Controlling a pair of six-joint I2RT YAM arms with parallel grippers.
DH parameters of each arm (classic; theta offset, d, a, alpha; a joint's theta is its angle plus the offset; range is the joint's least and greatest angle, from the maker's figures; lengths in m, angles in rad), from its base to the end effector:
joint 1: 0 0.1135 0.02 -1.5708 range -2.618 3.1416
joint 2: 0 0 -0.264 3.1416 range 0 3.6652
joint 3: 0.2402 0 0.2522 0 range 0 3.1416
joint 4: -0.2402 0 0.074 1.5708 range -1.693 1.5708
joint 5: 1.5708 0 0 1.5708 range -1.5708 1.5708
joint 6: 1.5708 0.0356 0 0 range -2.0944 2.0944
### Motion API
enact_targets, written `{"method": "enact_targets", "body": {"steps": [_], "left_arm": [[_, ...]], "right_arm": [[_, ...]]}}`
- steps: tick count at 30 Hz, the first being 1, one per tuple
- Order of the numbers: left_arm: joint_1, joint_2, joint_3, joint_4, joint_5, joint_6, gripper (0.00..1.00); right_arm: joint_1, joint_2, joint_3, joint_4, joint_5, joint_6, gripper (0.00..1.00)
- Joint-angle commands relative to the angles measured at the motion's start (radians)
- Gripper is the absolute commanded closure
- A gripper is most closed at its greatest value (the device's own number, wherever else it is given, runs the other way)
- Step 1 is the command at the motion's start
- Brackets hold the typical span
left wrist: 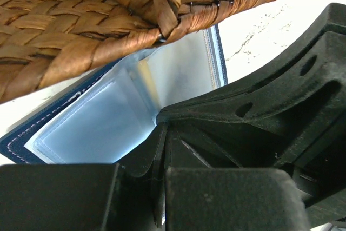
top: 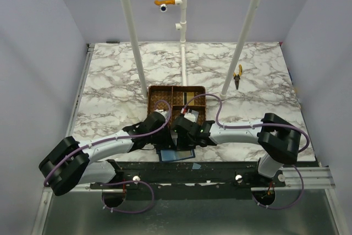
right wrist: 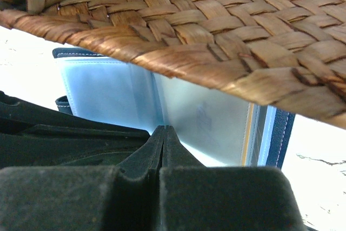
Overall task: Take the credit cards out of the card holder
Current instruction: Remove the credit card from the card holder.
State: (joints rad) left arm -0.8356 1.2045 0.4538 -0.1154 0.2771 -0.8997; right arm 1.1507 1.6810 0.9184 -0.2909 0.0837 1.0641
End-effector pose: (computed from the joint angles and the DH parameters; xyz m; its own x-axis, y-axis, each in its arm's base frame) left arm 0.1374 -0.1665 0.1543 -0.9695 -0.0509 -0.2396 0.1174 0.7619 -0.6369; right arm 0.1339 0.2925 0.1549 -0.9528 0.0033 -0.3035 -0.1234 0.9094 0.3971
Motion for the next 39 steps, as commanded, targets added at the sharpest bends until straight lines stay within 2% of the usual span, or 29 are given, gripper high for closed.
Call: {"method": "enact_targets", "body": {"steps": [1, 7, 12, 18, 30, 39], "left_arm": [[-0.005, 0.012, -0.004, 0.006, -0.014, -0.02, 1.0], [-0.005, 0.002, -0.008, -0.073, -0.076, -0.021, 1.0], [-0.005, 0.049, 0.011, -0.071, -0.081, -0.001, 1.0], [-0.005, 0.108, 0.033, -0.041, -0.07, 0.009, 1.0], [-0.006, 0.179, 0.066, -0.01, -0.05, 0.028, 1.0], [-0.005, 0.152, 0.042, -0.005, -0.049, 0.024, 1.0]], "right_arm": [[-0.003, -0.054, 0.002, -0.05, 0.031, -0.013, 0.99], [-0.003, -0.119, 0.016, -0.151, 0.116, -0.004, 0.99], [-0.003, -0.132, -0.002, -0.208, 0.15, 0.013, 0.99], [-0.003, -0.156, -0.028, -0.223, 0.163, 0.026, 0.74], [-0.003, -0.168, -0.05, -0.243, 0.182, 0.047, 0.69], [-0.003, -0.149, -0.059, -0.237, 0.177, 0.051, 0.6]]}}
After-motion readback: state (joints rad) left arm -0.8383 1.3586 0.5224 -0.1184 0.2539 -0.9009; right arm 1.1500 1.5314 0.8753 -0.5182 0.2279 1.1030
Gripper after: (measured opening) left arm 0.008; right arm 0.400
